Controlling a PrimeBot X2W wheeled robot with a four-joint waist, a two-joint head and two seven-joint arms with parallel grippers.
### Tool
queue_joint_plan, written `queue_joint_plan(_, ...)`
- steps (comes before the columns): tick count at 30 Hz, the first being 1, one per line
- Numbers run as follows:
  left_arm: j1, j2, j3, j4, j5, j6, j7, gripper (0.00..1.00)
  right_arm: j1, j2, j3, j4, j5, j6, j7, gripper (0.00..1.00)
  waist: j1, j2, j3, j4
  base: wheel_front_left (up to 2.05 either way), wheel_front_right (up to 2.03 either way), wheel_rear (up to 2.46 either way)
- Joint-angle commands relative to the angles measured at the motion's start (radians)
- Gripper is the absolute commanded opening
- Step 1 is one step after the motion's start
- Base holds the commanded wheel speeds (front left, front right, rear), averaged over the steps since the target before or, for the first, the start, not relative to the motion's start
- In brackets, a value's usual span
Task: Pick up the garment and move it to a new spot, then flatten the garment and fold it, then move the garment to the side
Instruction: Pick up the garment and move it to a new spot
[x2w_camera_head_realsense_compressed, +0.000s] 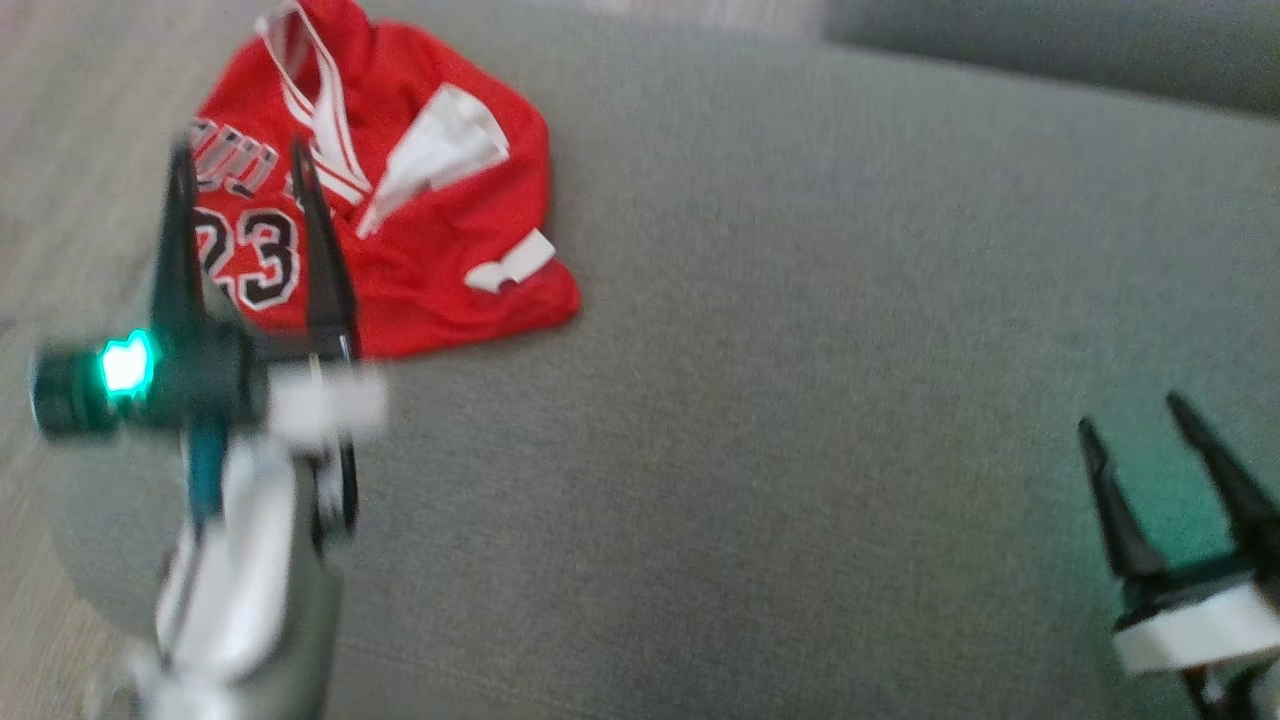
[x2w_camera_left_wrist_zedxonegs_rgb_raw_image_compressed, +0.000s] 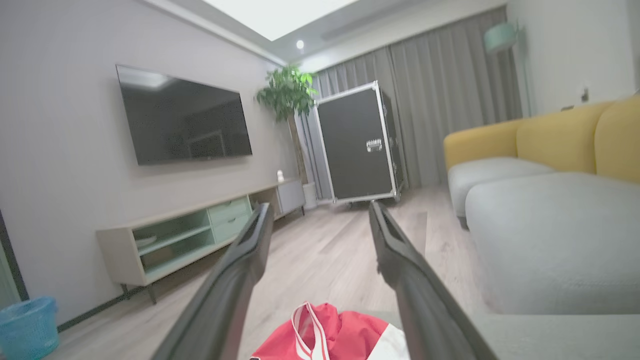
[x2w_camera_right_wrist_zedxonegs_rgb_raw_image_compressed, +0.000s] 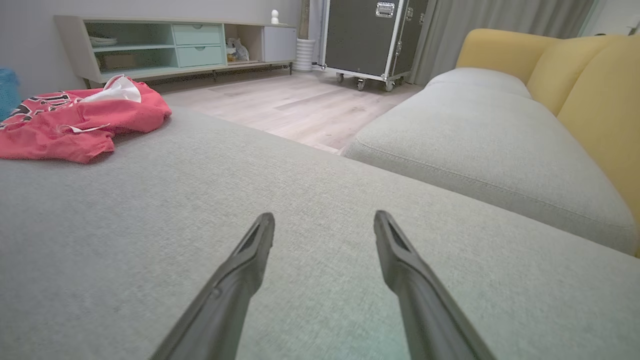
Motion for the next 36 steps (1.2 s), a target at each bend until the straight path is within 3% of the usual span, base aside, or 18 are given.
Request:
queue_joint_plan(1,-0.116,0.024,0.051,0.03,0.005,0.002,0.042,1.0,-0.028,-0.052,0.006,-0.039,0.011,-0.001,-0.011,1.0,-0.0004,0.0,0.135,-0.032,0.0,0.0,0.0)
queue_joint_plan(8,-0.514,0.049,0.11,0.446,-0.029,0.019,0.321,1.0,-0.072,-0.158,-0.02,-0.092,0.028,-0.001,-0.011,1.0,-0.0004,0.0,0.275,-0.076,0.0,0.0,0.0)
queue_joint_plan(10,-0.611,0.093,0.145,0.609,-0.039,0.039,0.38,1.0,-0.08,-0.177,-0.028,-0.109,0.033,-0.001,-0.011,1.0,-0.0004,0.0,0.314,-0.104,0.0,0.0,0.0)
queue_joint_plan(16,-0.692,0.155,0.189,0.843,-0.061,0.079,0.452,1.0,-0.088,-0.205,-0.04,-0.128,0.04,-0.001,-0.011,1.0,-0.0004,0.0,0.372,-0.148,0.0,0.0,0.0)
queue_joint_plan(21,-0.697,0.164,0.203,0.931,-0.082,0.08,0.452,1.0,-0.098,-0.209,-0.05,-0.136,0.044,-0.001,-0.011,1.0,-0.0004,0.0,0.398,-0.159,0.0,0.0,0.0)
queue_joint_plan(22,-0.696,0.163,0.205,0.947,-0.087,0.078,0.445,0.93,-0.099,-0.209,-0.052,-0.137,0.044,-0.001,-0.011,1.0,-0.0004,0.0,0.4,-0.16,0.0,0.0,0.0)
queue_joint_plan(23,-0.696,0.165,0.205,0.96,-0.089,0.077,0.434,0.0,-0.1,-0.208,-0.053,-0.138,0.045,-0.001,-0.011,1.0,-0.0004,0.0,0.402,-0.16,0.0,0.0,0.0)
queue_joint_plan(28,-0.723,0.183,0.18,0.965,-0.071,0.074,0.318,0.0,-0.108,-0.196,-0.049,-0.121,0.046,-0.001,-0.011,1.0,-0.0004,0.0,0.38,-0.155,0.0,0.0,0.0)
queue_joint_plan(31,-0.779,0.188,0.15,0.928,-0.055,0.052,0.219,0.0,-0.113,-0.173,-0.035,-0.103,0.044,-0.001,-0.011,1.0,-0.0004,0.0,0.323,-0.145,0.0,0.0,0.0)
queue_joint_plan(36,-0.846,0.188,0.105,0.861,-0.037,0.003,0.143,0.0,-0.134,-0.117,0.017,-0.069,0.038,-0.001,-0.011,1.0,-0.0004,0.0,0.197,-0.175,0.0,0.0,0.0)
